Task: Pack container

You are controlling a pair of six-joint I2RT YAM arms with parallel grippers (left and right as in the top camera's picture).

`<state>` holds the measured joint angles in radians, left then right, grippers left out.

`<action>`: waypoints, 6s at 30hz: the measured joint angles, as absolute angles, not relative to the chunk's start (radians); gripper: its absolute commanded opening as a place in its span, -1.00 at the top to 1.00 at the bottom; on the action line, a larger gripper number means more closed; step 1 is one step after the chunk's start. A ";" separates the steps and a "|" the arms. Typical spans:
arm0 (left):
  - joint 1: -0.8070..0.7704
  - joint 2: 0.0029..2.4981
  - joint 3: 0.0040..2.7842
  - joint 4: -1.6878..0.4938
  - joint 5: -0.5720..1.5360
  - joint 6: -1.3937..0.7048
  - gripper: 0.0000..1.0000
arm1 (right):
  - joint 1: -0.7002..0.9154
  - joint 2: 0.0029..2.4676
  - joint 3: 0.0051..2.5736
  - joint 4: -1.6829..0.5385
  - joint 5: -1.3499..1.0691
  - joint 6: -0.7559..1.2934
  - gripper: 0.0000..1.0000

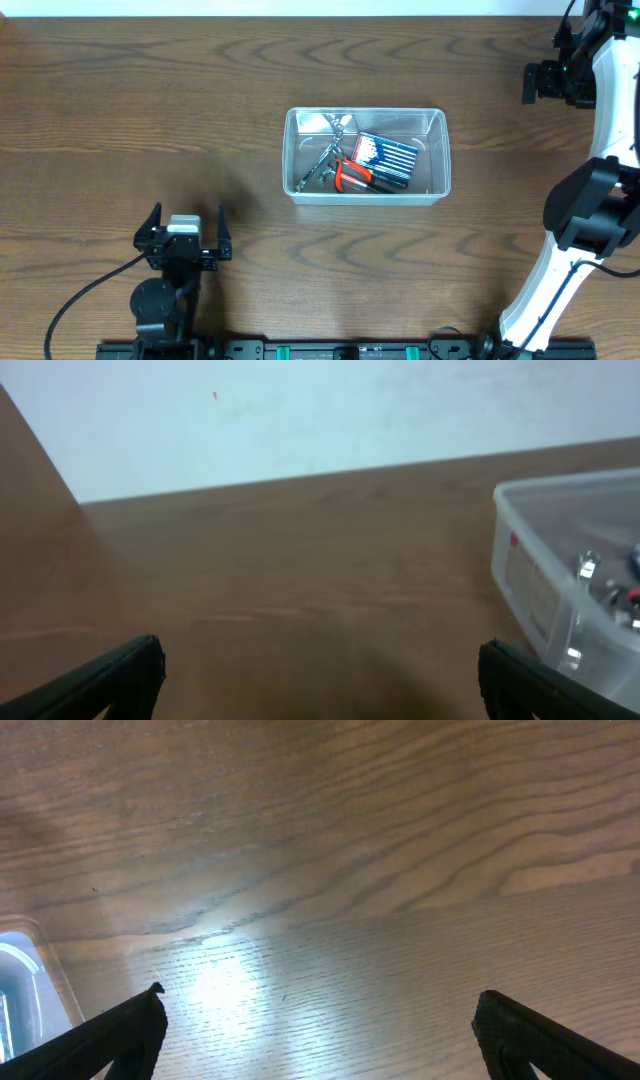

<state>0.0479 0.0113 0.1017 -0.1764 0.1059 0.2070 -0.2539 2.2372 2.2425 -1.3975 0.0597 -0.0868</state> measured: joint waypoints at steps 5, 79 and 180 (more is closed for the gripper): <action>0.049 0.011 0.080 -0.165 0.105 0.208 -0.96 | -0.254 2.237 2.243 -1.398 0.060 -0.087 -0.98; 0.049 0.011 0.077 -0.157 0.106 0.183 -0.96 | -0.115 0.334 0.416 -0.093 -0.014 0.198 -0.98; 0.049 0.011 0.077 -0.157 0.106 0.183 -0.96 | 0.006 0.012 0.035 -0.126 -0.027 -0.041 -0.98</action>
